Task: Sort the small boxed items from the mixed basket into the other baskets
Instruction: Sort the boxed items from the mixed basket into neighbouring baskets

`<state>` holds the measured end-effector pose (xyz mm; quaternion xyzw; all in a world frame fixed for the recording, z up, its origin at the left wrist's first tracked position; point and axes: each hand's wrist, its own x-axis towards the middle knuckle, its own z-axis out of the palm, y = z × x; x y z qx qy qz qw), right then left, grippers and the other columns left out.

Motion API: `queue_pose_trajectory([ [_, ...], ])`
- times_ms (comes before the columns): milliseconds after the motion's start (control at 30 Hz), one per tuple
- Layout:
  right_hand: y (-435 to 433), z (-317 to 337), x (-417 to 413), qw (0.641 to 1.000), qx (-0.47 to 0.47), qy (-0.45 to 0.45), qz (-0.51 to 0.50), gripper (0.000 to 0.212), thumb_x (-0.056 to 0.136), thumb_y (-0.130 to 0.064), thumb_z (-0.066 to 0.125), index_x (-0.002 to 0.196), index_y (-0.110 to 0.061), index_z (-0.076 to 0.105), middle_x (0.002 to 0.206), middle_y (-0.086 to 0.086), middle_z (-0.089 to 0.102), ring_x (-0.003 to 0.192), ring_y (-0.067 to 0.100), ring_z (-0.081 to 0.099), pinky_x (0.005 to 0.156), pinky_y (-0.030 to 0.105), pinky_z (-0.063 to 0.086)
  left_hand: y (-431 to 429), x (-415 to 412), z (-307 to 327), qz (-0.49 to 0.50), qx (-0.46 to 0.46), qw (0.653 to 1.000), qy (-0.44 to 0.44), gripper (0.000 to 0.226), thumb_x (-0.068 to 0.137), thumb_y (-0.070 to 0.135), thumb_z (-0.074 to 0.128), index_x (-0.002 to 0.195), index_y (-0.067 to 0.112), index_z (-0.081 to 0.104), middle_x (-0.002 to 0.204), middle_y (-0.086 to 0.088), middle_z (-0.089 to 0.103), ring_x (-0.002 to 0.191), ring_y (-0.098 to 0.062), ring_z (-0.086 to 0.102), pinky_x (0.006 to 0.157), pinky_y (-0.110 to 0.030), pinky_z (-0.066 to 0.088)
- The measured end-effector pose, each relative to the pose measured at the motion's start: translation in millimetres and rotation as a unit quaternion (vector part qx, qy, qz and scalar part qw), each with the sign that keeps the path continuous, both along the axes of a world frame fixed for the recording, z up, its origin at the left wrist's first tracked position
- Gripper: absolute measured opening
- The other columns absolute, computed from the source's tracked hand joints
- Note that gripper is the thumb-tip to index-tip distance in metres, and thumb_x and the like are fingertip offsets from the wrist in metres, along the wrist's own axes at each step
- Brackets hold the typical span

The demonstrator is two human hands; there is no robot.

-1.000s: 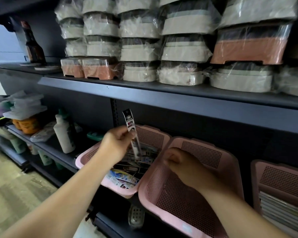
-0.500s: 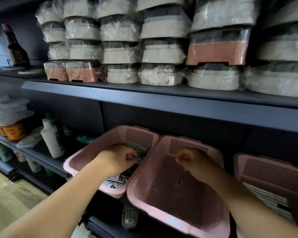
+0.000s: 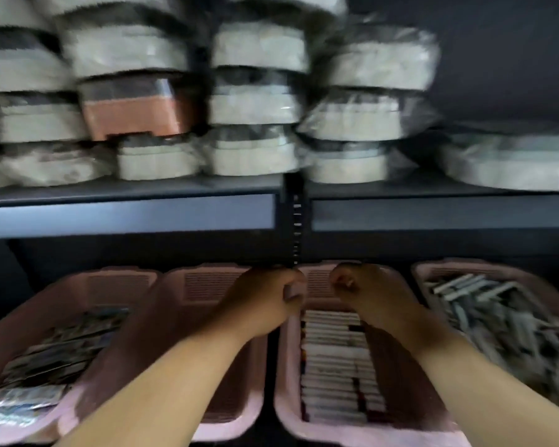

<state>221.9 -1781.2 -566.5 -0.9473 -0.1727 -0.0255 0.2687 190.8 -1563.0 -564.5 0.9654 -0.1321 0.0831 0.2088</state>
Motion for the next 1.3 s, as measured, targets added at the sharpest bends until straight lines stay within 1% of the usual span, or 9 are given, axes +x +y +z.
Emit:
queue_pose_trajectory([
  [167,-114,-7,-11,0.995,0.013,-0.001,-0.101,0.009,0.084,-0.029,0.061,0.090,-0.034,0.067,0.091,-0.010,0.071,0.084,0.011,0.068,0.079,0.034,0.054,-121,20,-4,-0.098,0.041,0.993,-0.052,0.038,0.095,0.049,0.067,0.130,0.035,0.067,0.137,0.014,0.064,0.126,-0.011,0.058,0.105,-0.025,0.045],
  [300,-189,-10,-21,0.983,-0.013,0.029,-0.179,0.013,0.093,-0.025,0.058,0.085,-0.028,0.068,0.089,-0.006,0.071,0.086,0.018,0.068,0.072,0.031,0.049,-203,28,-20,-0.170,0.052,0.984,-0.017,0.038,0.094,0.047,0.066,0.131,0.037,0.065,0.129,0.009,0.067,0.118,-0.018,0.062,0.096,-0.034,0.053],
  [400,-232,-15,-29,0.971,-0.016,0.045,-0.234,0.016,0.096,-0.029,0.058,0.103,-0.026,0.072,0.112,-0.001,0.071,0.101,0.022,0.066,0.086,0.031,0.051,-245,31,-34,-0.190,0.057,0.980,-0.004,0.036,0.091,0.043,0.064,0.127,0.036,0.066,0.128,0.008,0.068,0.115,-0.018,0.064,0.092,-0.033,0.054],
  [600,-279,-19,-43,0.960,0.071,0.065,-0.262,0.028,0.094,-0.027,0.063,0.079,-0.048,0.050,0.083,-0.029,0.051,0.066,-0.014,0.050,0.058,0.002,0.030,-295,40,-55,-0.152,0.141,0.978,-0.040,0.029,0.092,0.040,0.061,0.115,0.026,0.070,0.116,0.003,0.069,0.113,-0.024,0.062,0.087,-0.033,0.052],
  [767,-273,-40,-8,0.962,0.022,0.079,-0.259,0.032,0.088,-0.039,0.060,0.120,-0.039,0.059,0.120,-0.010,0.064,0.103,0.012,0.064,0.088,0.029,0.052,-309,45,-68,-0.091,0.136,0.986,-0.018,0.032,0.093,0.041,0.057,0.121,0.028,0.066,0.123,0.000,0.065,0.117,-0.028,0.053,0.094,-0.036,0.048],
  [933,-246,-67,4,0.954,-0.062,0.138,-0.259,0.025,0.091,-0.050,0.060,0.103,-0.029,0.064,0.078,-0.012,0.057,0.075,0.007,0.058,0.068,0.028,0.049,-323,46,-73,-0.033,0.211,0.977,-0.018,0.043,0.094,0.019,0.051,0.136,0.022,0.055,0.135,-0.010,0.058,0.122,-0.035,0.052,0.103,-0.041,0.046],
  [1033,-248,-70,1,0.952,-0.080,0.140,-0.260,0.017,0.093,-0.047,0.060,0.091,-0.030,0.057,0.089,-0.007,0.063,0.074,0.008,0.055,0.067,0.029,0.044,-328,47,-73,-0.005,0.241,0.970,-0.024,0.038,0.097,0.013,0.046,0.134,0.016,0.055,0.132,-0.014,0.059,0.118,-0.036,0.057,0.099,-0.040,0.047],
  [1133,-252,-69,-3,0.953,-0.088,0.117,-0.264,0.025,0.095,-0.042,0.057,0.115,-0.027,0.054,0.109,-0.001,0.066,0.081,0.014,0.053,0.070,0.030,0.045,-328,51,-73,0.003,0.238,0.971,-0.032,0.034,0.099,0.012,0.044,0.132,0.013,0.055,0.129,-0.014,0.059,0.114,-0.034,0.061,0.093,-0.039,0.051],
  [1300,-254,-74,-3,0.949,-0.045,0.132,-0.282,0.021,0.097,-0.036,0.051,0.115,-0.030,0.060,0.106,-0.005,0.064,0.082,0.012,0.054,0.074,0.030,0.046,-326,61,-67,-0.003,0.220,0.975,-0.011,0.034,0.100,0.006,0.050,0.133,0.012,0.058,0.129,-0.012,0.058,0.113,-0.030,0.065,0.092,-0.036,0.054],
])
